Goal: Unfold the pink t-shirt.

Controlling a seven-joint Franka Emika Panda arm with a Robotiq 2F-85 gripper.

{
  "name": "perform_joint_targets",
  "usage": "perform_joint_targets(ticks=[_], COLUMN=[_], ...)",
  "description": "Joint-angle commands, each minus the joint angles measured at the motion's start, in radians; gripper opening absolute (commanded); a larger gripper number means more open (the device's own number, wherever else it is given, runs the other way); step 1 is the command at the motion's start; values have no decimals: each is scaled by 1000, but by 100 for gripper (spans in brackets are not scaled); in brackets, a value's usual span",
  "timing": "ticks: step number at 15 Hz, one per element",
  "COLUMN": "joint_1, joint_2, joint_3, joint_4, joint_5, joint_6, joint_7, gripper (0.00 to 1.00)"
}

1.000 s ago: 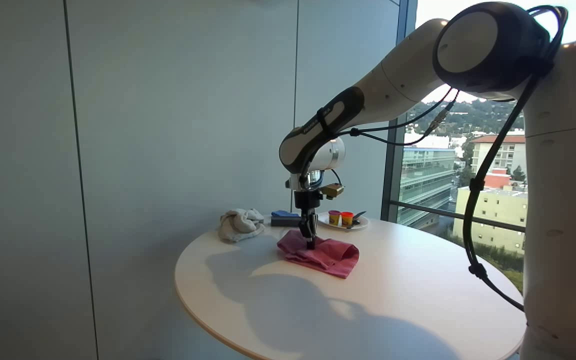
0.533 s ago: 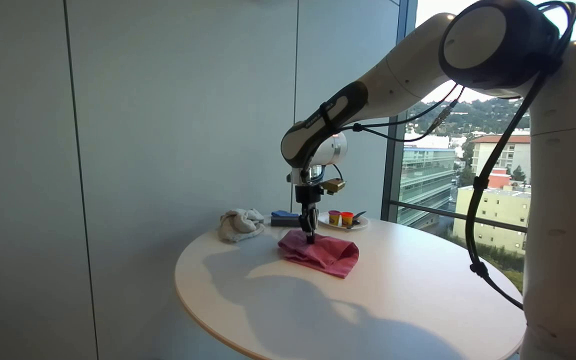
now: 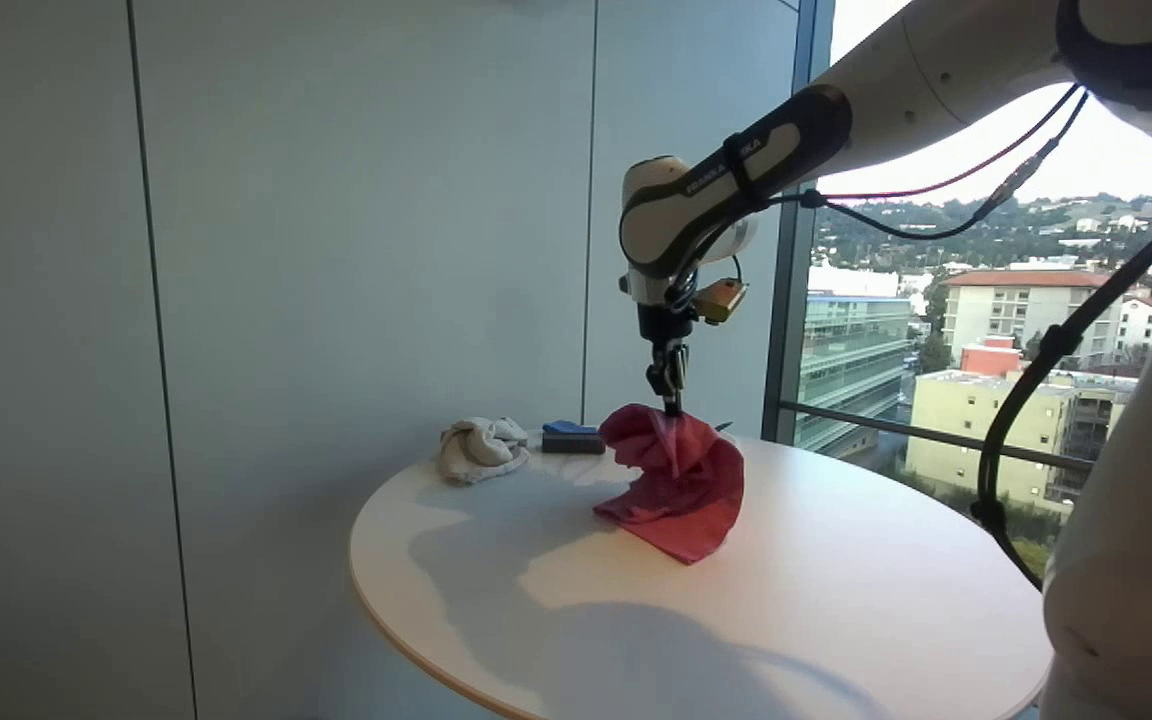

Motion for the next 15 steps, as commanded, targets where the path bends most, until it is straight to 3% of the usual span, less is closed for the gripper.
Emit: perform_joint_targets(ticks=[1,3,7,11,15], joint_1=[-33,-44,-47,-5,82], joint_2=[-62,-27,80,76,49], joint_3=[9,11,-30,-11,72], joint_4=[-72,-80,-76,-81,10], joint_5=[-172,-238,-127,-28,47], joint_6=[-56,-118,-148,-30,-95], joint_7=[168,242,267,96,-4], gripper=[4,4,4,4,4])
